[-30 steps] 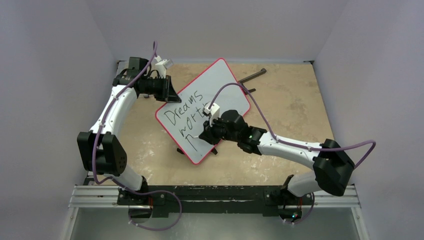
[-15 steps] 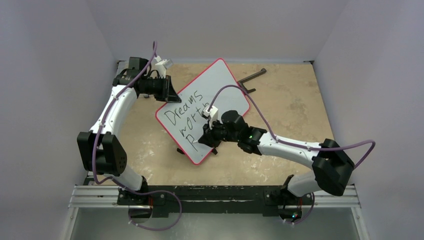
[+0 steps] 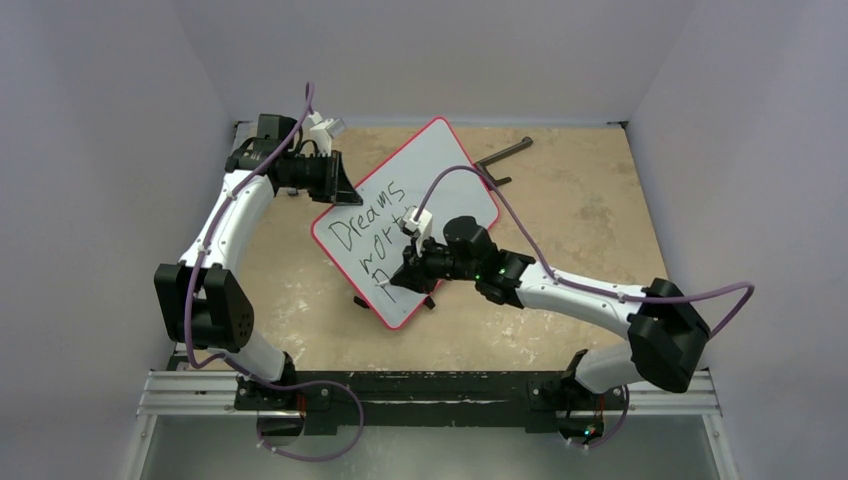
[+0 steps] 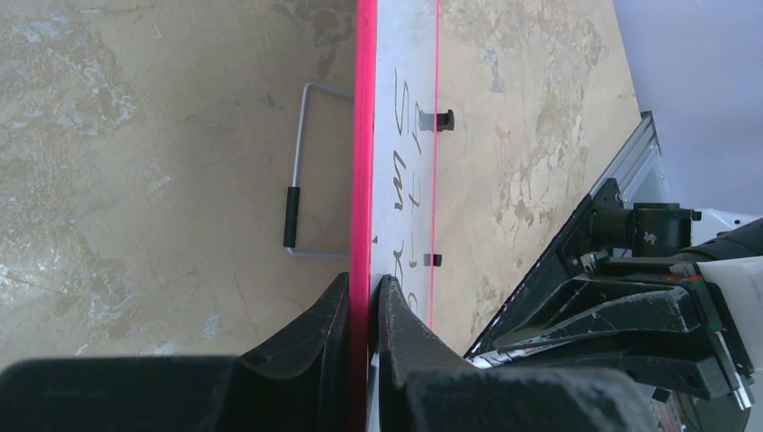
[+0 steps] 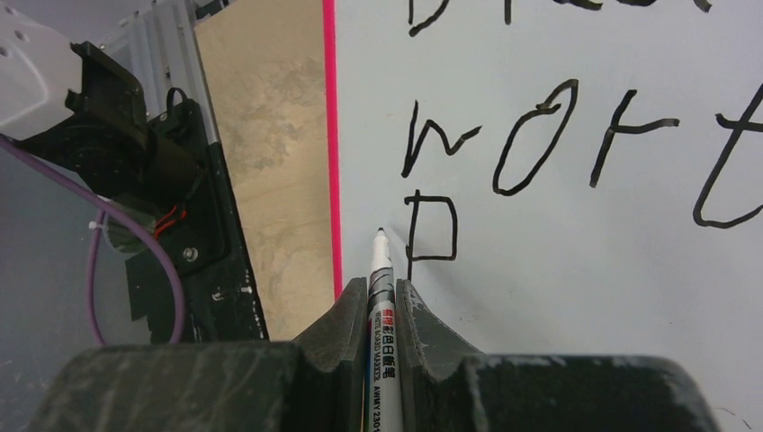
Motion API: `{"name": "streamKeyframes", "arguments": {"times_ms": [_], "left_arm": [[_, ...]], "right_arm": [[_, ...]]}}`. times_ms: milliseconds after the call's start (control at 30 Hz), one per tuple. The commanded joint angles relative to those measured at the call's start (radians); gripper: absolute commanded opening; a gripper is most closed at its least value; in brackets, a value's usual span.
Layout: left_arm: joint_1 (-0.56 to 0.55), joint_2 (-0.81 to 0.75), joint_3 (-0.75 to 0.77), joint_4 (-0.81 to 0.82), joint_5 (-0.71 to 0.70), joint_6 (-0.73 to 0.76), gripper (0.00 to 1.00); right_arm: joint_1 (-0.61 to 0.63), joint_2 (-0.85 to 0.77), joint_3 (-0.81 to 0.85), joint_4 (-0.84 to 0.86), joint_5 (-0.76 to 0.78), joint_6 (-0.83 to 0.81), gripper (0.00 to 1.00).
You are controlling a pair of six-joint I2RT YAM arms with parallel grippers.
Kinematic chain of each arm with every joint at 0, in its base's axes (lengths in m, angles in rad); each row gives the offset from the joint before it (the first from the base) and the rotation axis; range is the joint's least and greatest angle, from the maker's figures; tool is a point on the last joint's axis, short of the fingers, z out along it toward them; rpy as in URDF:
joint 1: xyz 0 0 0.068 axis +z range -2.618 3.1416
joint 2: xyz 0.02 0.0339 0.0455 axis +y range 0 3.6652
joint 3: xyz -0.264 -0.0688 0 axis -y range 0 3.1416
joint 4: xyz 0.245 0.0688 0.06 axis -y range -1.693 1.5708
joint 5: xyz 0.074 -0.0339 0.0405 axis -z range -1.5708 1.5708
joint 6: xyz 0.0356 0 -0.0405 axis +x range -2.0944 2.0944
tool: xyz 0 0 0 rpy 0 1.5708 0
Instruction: Write a sentence on the whiteboard
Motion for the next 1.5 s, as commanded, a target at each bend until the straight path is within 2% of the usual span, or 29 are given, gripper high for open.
{"name": "streamKeyframes", "arguments": {"times_ms": [0,433,867,1467], "left_arm": [[0.02,-0.046,0.011,0.058,-0.089,0.042,0.0],[0.019,-0.046,0.015,0.062,-0.079,0.012,0.0],[0.019,-0.047,0.015,0.061,-0.079,0.013,0.0],[0.019,-0.051,0.018,0.062,-0.078,0.012,0.0]], "right_arm": [[-0.002,-0.071,-0.014,0.078,-0.03,-0.004,0.0],[-0.066,-0.122,-0.054,0.073,0.109,0.004,0.0],[-0.068,-0.063,-0.045,0.084,0.066,-0.015,0.0],[-0.067,-0.015,-0.098,0.067,0.112,-0.005,0.0]]}}
